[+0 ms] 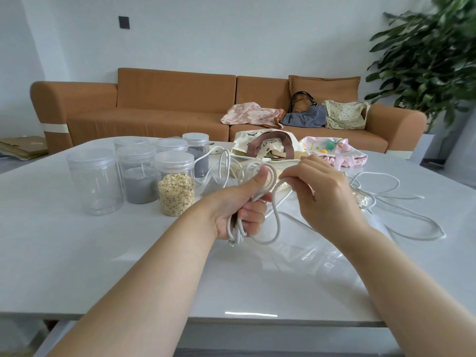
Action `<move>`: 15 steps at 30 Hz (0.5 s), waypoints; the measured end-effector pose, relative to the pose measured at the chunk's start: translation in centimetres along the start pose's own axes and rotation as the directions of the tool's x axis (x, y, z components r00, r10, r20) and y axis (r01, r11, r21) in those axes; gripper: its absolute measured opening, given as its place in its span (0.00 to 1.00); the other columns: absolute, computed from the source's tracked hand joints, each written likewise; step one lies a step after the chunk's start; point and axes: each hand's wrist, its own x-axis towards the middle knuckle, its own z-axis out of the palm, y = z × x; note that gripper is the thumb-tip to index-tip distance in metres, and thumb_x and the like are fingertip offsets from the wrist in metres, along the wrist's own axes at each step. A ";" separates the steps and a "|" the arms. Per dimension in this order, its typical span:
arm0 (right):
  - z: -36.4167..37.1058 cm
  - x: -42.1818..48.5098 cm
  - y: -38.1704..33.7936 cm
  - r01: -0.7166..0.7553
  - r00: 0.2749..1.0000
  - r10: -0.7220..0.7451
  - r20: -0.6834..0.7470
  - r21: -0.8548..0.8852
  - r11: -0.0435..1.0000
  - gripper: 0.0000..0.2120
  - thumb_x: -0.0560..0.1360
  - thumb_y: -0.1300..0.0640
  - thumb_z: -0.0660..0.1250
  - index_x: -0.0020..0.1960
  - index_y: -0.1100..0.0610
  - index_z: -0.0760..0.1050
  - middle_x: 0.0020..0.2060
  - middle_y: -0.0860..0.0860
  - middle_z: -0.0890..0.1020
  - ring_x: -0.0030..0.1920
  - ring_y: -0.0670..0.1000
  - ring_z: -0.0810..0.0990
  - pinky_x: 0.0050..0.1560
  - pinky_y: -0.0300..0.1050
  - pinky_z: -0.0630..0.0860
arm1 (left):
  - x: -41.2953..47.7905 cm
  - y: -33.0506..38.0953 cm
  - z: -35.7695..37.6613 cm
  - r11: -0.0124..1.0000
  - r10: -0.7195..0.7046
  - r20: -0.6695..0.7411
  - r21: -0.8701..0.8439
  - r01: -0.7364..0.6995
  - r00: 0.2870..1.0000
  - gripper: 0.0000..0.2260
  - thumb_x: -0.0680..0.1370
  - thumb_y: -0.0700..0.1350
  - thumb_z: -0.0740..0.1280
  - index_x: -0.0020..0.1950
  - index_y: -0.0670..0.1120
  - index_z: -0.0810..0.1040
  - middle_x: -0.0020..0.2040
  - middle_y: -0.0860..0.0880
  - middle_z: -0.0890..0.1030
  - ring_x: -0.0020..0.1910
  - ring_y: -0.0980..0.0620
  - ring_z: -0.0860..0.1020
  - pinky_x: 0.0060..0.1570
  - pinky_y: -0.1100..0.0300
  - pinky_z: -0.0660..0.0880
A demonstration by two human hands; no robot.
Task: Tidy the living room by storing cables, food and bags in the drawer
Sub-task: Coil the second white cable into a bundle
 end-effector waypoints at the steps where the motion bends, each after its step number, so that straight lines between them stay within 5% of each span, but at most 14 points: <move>1: 0.0 0.0 -0.1 -0.003 1.000 0.003 -0.018 0.006 1.000 0.11 0.77 0.63 0.59 0.40 0.64 0.77 0.34 0.45 0.70 0.37 0.49 0.68 0.38 0.41 0.68 | 0.0 0.0 -0.1 1.000 -0.013 0.054 0.006 0.013 0.998 0.22 0.62 0.62 0.69 0.36 0.44 0.69 0.19 0.54 0.59 0.15 0.60 0.58 0.18 0.71 0.57; 5: -0.1 -0.1 -0.3 -0.059 0.996 0.060 -0.061 0.013 0.998 0.05 0.73 0.63 0.67 0.39 0.63 0.77 0.34 0.45 0.73 0.35 0.51 0.72 0.38 0.43 0.70 | -0.3 -0.2 -0.4 0.994 -0.052 0.200 0.107 0.031 0.978 0.29 0.46 0.57 0.82 0.37 0.42 0.77 0.19 0.53 0.62 0.16 0.59 0.60 0.19 0.69 0.58; 10: 0.0 -0.2 -0.7 -0.196 0.977 0.201 -0.066 0.080 0.977 0.05 0.67 0.61 0.71 0.38 0.62 0.76 0.33 0.52 0.78 0.35 0.47 0.73 0.39 0.35 0.71 | -0.5 -0.5 0.5 0.939 -0.080 0.098 0.341 0.042 0.992 0.11 0.64 0.49 0.70 0.34 0.43 0.73 0.20 0.54 0.61 0.17 0.60 0.59 0.22 0.67 0.54; 15: -0.1 0.2 -1.8 -0.419 0.905 0.426 -0.001 0.185 0.889 0.12 0.65 0.63 0.76 0.35 0.53 0.74 0.30 0.47 0.78 0.36 0.46 0.75 0.39 0.32 0.70 | 0.0 -0.9 0.3 0.924 -0.043 0.077 0.383 0.010 0.996 0.12 0.67 0.42 0.75 0.28 0.46 0.74 0.29 0.50 0.72 0.24 0.58 0.67 0.20 0.69 0.62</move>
